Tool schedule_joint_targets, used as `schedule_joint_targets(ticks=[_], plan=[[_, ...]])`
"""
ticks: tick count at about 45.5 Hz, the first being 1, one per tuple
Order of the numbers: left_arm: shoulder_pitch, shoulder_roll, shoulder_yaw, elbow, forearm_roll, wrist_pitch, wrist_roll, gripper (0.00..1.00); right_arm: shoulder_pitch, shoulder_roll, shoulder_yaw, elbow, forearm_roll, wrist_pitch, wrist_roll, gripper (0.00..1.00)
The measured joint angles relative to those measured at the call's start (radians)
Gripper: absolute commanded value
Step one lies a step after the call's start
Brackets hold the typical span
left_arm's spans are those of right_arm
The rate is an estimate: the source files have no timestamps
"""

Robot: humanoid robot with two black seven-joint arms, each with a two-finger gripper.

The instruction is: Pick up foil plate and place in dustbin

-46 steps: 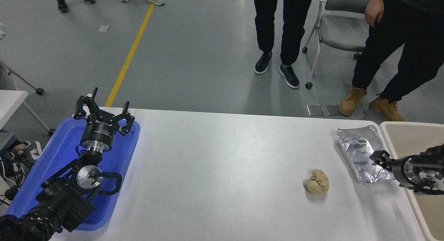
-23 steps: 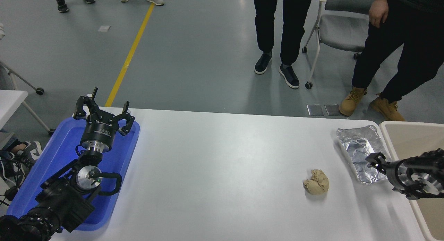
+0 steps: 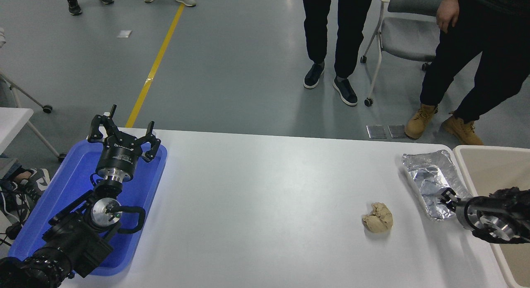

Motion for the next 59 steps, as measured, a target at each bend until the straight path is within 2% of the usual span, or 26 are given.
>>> schedule_joint_targets(ticks=[4, 8, 21, 28, 59], plan=[[0.0, 0.0, 0.0, 0.0, 0.0, 0.0, 0.0, 1.0, -0.009, 0.005, 0.002, -0.008, -0.001, -0.004, 0.002, 0.29], [0.0, 0.0, 0.0, 0.0, 0.0, 0.0, 0.0, 1.0, -0.014, 0.009, 0.003, -0.013, -0.001, -0.007, 0.006, 0.2], [0.0, 0.0, 0.0, 0.0, 0.0, 0.0, 0.0, 1.0, -0.029, 0.019, 0.004, -0.02, -0.005, -0.01, 0.039, 0.11], [0.0, 0.0, 0.0, 0.0, 0.0, 0.0, 0.0, 1.0, -0.034, 0.022, 0.005, -0.021, -0.012, -0.01, 0.049, 0.0], [0.0, 0.0, 0.0, 0.0, 0.0, 0.0, 0.0, 1.0, -0.02, 0.013, 0.001, -0.019, -0.058, -0.001, 0.058, 0.0]])
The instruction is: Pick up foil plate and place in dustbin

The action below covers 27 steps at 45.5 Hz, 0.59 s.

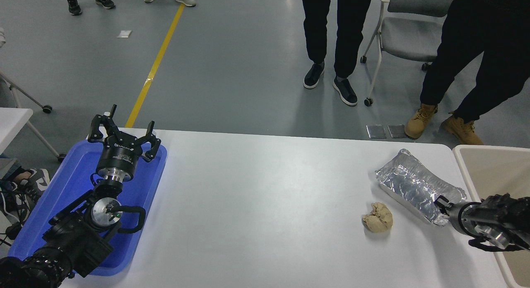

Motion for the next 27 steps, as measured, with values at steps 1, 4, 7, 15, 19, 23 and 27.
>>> schedule_joint_targets(ticks=[1, 4, 7, 15, 19, 23, 27], plan=[[0.0, 0.0, 0.0, 0.0, 0.0, 0.0, 0.0, 1.0, 0.004, -0.003, -0.001, 0.001, 0.0, 0.001, 0.0, 0.0], [0.0, 0.0, 0.0, 0.0, 0.0, 0.0, 0.0, 1.0, 0.021, -0.016, -0.005, 0.006, -0.001, 0.006, -0.001, 0.0], [0.0, 0.0, 0.0, 0.0, 0.0, 0.0, 0.0, 1.0, 0.045, -0.034, -0.012, 0.019, -0.002, 0.014, -0.003, 0.0], [0.0, 0.0, 0.0, 0.0, 0.0, 0.0, 0.0, 1.0, 0.157, -0.1, -0.057, 0.094, -0.019, 0.038, -0.007, 0.0], [0.0, 0.0, 0.0, 0.0, 0.0, 0.0, 0.0, 1.0, 0.229, -0.133, -0.09, 0.143, -0.023, 0.05, -0.009, 0.0], [0.0, 0.0, 0.0, 0.0, 0.0, 0.0, 0.0, 1.0, 0.311, -0.159, -0.135, 0.194, -0.028, 0.062, -0.01, 0.0], [0.0, 0.0, 0.0, 0.0, 0.0, 0.0, 0.0, 1.0, 0.389, -0.178, -0.183, 0.239, -0.03, 0.076, -0.011, 0.0]])
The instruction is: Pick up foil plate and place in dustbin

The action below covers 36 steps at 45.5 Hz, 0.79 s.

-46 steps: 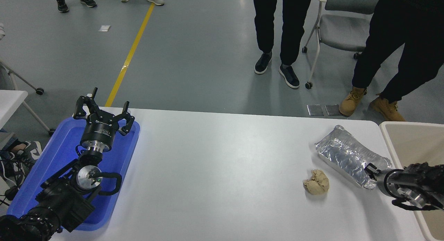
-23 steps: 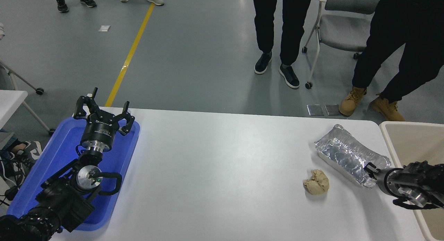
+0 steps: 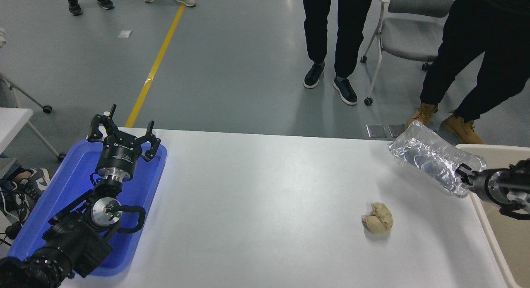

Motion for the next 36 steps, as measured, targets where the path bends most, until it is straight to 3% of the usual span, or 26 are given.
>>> schedule_joint_targets(ticks=[36], plan=[[0.001, 0.0, 0.0, 0.0, 0.0, 0.0, 0.0, 1.0, 0.621, -0.088, -0.391, 0.169, -0.015, 0.27, -0.001, 0.0]])
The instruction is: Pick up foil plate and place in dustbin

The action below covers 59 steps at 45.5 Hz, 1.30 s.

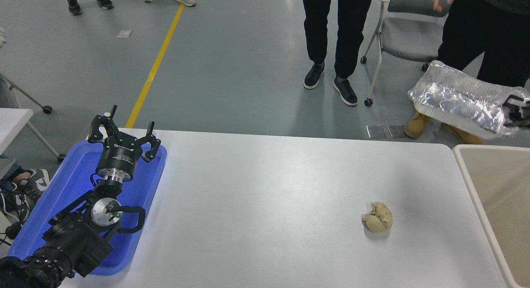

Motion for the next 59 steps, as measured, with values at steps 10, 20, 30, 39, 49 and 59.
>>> schedule_joint_targets(ticks=[10, 20, 30, 39, 49, 59], plan=[[0.0, 0.0, 0.0, 0.0, 0.0, 0.0, 0.0, 1.0, 0.074, -0.026, -0.044, 0.002, -0.022, 0.05, 0.0, 0.0], [0.0, 0.0, 0.0, 0.0, 0.0, 0.0, 0.0, 1.0, 0.096, -0.044, -0.058, 0.003, -0.034, 0.069, 0.0, 0.0], [0.0, 0.0, 0.0, 0.0, 0.0, 0.0, 0.0, 1.0, 0.08, -0.052, -0.057, -0.008, -0.036, 0.067, 0.0, 0.0], [0.0, 0.0, 0.0, 0.0, 0.0, 0.0, 0.0, 1.0, -0.015, -0.065, -0.026, -0.072, -0.026, 0.033, 0.001, 0.0], [0.0, 0.0, 0.0, 0.0, -0.001, 0.0, 0.0, 1.0, -0.226, -0.082, 0.071, -0.221, -0.004, -0.025, 0.0, 0.0], [0.0, 0.0, 0.0, 0.0, -0.001, 0.0, 0.0, 1.0, -0.507, -0.09, 0.191, -0.418, 0.049, -0.097, 0.0, 0.0]])
